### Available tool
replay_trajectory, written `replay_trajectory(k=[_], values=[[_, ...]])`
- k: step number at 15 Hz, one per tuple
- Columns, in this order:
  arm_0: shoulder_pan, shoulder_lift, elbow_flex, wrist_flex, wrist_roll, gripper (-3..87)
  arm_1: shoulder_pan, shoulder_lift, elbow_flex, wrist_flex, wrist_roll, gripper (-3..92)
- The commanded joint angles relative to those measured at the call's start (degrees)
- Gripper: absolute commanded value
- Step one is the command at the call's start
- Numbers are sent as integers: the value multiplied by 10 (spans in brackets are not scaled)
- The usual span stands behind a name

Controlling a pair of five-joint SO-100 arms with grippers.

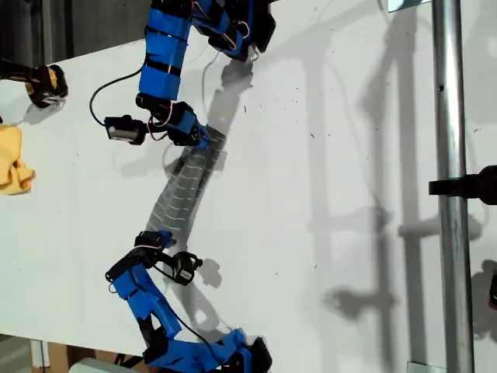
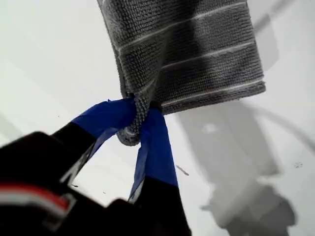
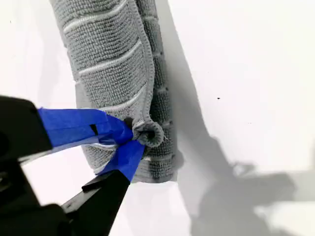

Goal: Grasp corners of a towel and fold twice.

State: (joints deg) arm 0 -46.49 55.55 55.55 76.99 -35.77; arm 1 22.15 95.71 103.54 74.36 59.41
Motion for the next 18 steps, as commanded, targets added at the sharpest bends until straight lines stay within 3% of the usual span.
replay_trajectory(k=[1, 8, 9, 11, 14, 18], values=[[-21, 3, -26, 2, -6, 3, 6, -25, 4, -15, 6, -2], [-29, -4, -33, 2, -2, 11, 42, -103, 2, -23, 4, 31], [-32, -4, -34, 11, -3, 65, 42, -100, -9, -8, 6, 137], [-37, 5, -40, 42, -6, 273, 36, -75, -45, 46, 6, 250], [-33, 88, -38, 85, -21, 344, 36, 38, -97, 132, 7, 332], [-8, 252, 6, 125, -55, 278, 66, 209, -93, 218, 12, 328]])
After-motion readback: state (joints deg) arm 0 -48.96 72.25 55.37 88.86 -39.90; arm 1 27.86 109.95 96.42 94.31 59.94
